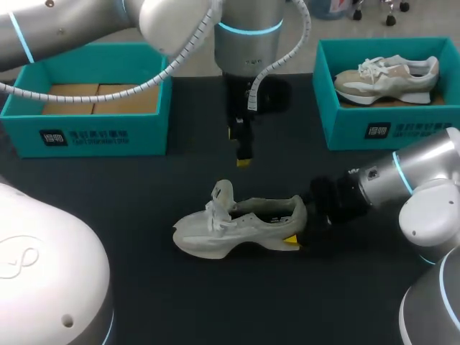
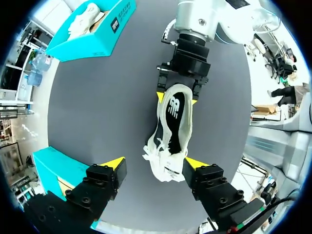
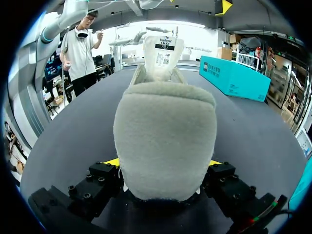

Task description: Take the shoe out of the shoebox, open the shoe tongue, remove and reinsert the insole, then place the shoe into the shoebox

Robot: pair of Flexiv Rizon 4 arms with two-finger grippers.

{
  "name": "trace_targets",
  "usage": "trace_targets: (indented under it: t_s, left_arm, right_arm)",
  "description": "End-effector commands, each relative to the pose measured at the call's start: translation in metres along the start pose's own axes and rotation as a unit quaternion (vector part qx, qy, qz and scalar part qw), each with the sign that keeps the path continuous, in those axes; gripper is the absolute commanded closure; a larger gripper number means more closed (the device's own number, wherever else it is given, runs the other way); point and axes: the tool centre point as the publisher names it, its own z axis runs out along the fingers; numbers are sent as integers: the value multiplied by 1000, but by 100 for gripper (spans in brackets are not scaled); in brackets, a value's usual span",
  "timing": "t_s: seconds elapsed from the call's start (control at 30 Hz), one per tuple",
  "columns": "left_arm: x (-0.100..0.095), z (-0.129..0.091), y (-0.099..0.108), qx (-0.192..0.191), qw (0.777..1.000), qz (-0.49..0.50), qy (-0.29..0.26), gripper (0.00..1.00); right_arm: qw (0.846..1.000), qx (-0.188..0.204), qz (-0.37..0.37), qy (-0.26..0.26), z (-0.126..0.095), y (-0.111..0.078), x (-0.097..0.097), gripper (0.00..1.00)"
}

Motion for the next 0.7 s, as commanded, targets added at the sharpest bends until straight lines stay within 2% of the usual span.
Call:
trace_targets:
  t_s: [0.03, 0.17, 0.7]
  left_arm:
    - [4, 9, -6, 11, 1000, -6, 2, 100]
    - [10, 14, -13, 28, 999, -32, 19, 100]
    - [10, 14, -13, 28, 999, -32, 19, 100]
  right_arm:
    - [1000, 2, 0, -1, 0, 0, 0, 100]
    - [1000, 2, 0, -1, 0, 0, 0, 100]
    - [1000, 2, 0, -1, 0, 0, 0, 100]
